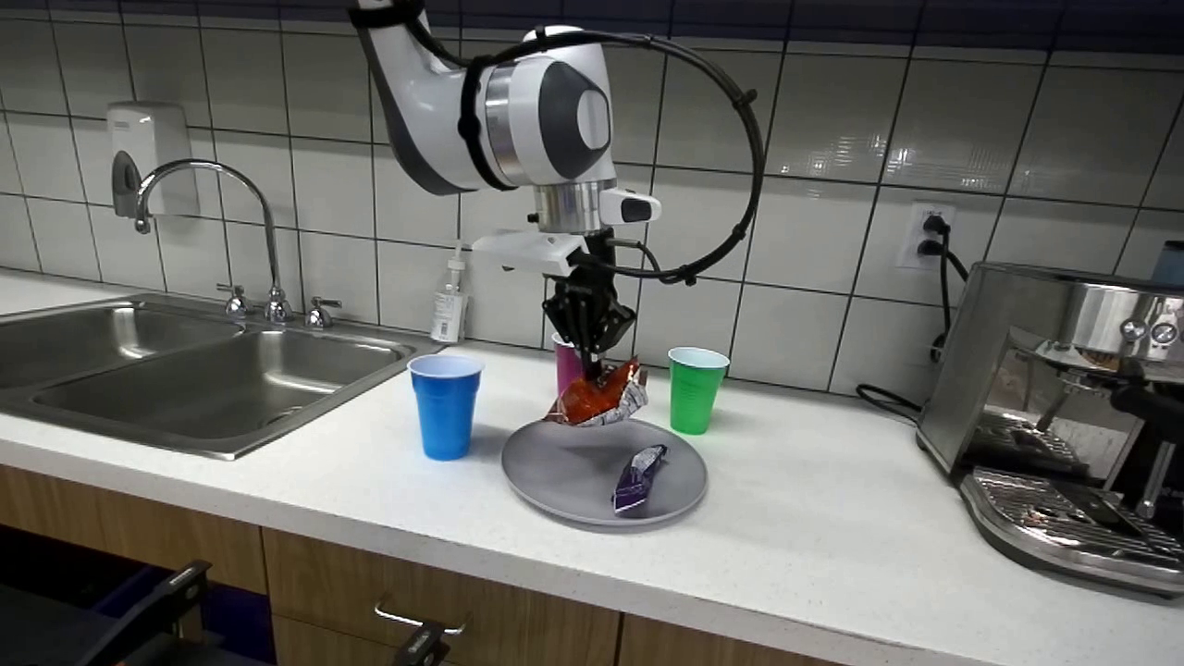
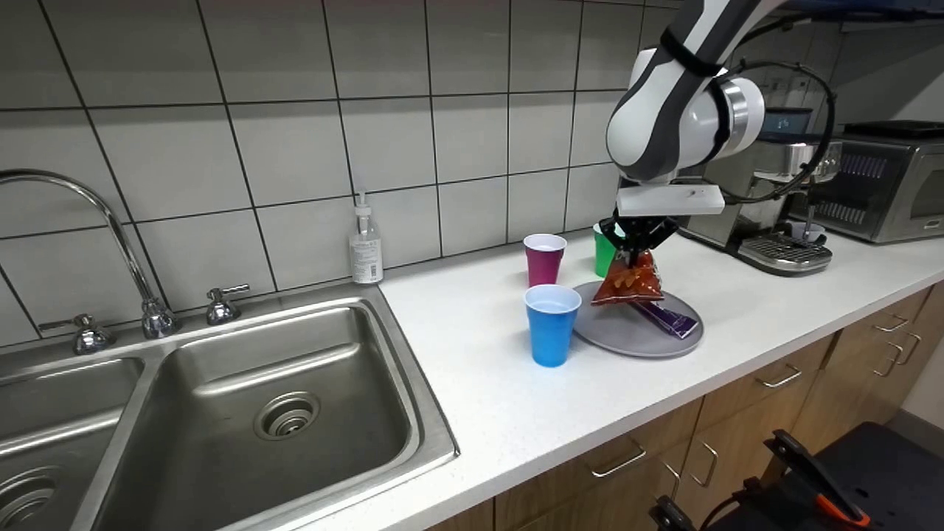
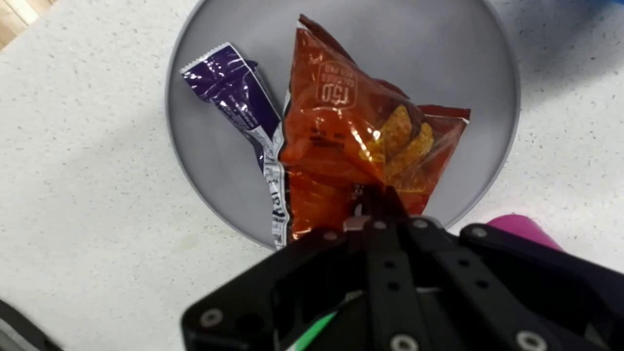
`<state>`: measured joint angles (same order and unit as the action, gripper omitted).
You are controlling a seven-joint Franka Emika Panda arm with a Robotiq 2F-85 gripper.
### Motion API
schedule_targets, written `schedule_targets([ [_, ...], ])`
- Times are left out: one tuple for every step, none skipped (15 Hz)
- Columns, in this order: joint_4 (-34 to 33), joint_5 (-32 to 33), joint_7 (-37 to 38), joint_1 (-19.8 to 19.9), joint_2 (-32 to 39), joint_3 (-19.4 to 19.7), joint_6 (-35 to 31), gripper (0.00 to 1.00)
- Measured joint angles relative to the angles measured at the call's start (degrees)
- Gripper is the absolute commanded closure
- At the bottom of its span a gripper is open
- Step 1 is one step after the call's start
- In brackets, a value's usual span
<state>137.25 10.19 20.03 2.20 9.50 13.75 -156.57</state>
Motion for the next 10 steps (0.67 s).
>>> schedule_targets([
  [0.4, -0.2, -0.1, 0.7, -0.8, 0.1, 0.0, 1.0],
  [0.6, -0.5, -0.2, 1.4, -1.3, 0.2, 0.0, 1.0],
  [0.7, -1.0, -0.5, 2.1, -1.9, 0.4, 0.0, 1.0],
  [0.7, -1.8, -1.2, 3.0, -2.3, 0.5, 0.0, 1.0],
  [0.7, -2.5, -1.9, 3.9, -2.6, 0.5, 0.0, 1.0],
  [0.7, -3.3, -2.7, 4.8, -2.8, 0.6, 0.0, 1.0],
  [0.6, -4.3, -3.7, 5.8, -2.9, 0.8, 0.0, 1.0],
  [0.4, -5.1, -4.7, 6.5, -2.9, 1.0, 0.0, 1.0],
  [0.1, -6.1, -5.9, 7.4, -2.9, 1.2, 0.0, 1.0],
  [-0.2, -7.0, -7.0, 8.2, -2.8, 1.4, 0.0, 1.0],
])
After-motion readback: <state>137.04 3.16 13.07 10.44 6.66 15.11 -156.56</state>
